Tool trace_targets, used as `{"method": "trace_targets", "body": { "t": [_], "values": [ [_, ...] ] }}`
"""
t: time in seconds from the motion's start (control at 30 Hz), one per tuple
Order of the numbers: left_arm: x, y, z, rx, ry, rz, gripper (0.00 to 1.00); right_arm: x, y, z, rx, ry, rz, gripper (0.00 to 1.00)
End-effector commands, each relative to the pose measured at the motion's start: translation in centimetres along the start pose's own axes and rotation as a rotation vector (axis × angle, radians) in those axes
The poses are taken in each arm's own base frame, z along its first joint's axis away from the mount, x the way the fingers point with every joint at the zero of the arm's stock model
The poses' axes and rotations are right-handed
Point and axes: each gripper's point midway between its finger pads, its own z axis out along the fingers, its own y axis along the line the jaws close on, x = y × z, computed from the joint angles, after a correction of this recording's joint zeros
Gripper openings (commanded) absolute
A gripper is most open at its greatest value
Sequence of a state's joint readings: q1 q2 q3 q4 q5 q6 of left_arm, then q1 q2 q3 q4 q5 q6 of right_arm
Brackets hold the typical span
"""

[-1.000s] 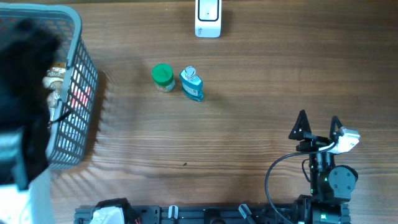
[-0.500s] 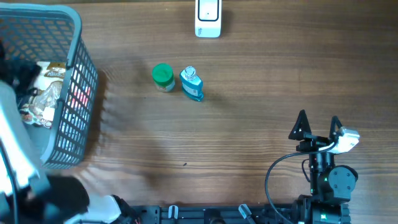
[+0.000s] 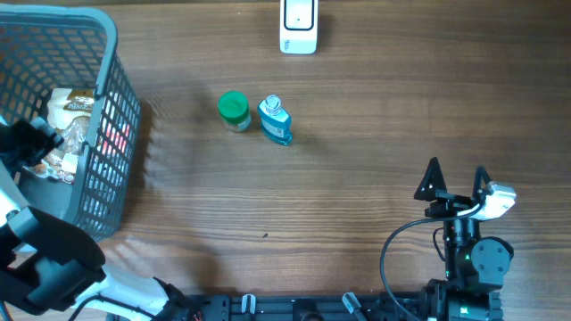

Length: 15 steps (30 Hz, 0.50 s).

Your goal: Scan the item barcode

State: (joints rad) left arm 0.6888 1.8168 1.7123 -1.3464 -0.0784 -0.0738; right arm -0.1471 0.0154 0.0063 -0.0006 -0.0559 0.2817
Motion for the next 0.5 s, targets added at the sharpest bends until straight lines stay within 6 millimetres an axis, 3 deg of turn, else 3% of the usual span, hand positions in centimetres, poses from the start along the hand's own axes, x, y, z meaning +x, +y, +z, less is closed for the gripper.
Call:
{"method": "trace_targets", "body": {
  "t": [0.0, 0.07, 0.27, 0.47],
  "values": [
    [2.7, -3.3, 1.8, 0.219, 0.099, 0.295, 1.0, -0.1, 0.3, 0.0, -0.016, -0.005, -0.017, 1.0],
    [4.1, -4.5, 3.4, 0.3, 0.131, 0.365, 1.0, -0.1, 0.3, 0.0, -0.016, -0.005, -0.017, 1.0],
    [7.3, -4.6, 9.5, 0.312, 0.179, 0.387, 1.0, -0.1, 0.3, 0.0, -0.016, -0.005, -0.017, 1.0],
    [7.3, -4.7, 10.7, 0.31, 0.156, 0.388, 1.0, -0.1, 0.3, 0.0, -0.016, -0.005, -0.017, 1.0]
  ]
}}
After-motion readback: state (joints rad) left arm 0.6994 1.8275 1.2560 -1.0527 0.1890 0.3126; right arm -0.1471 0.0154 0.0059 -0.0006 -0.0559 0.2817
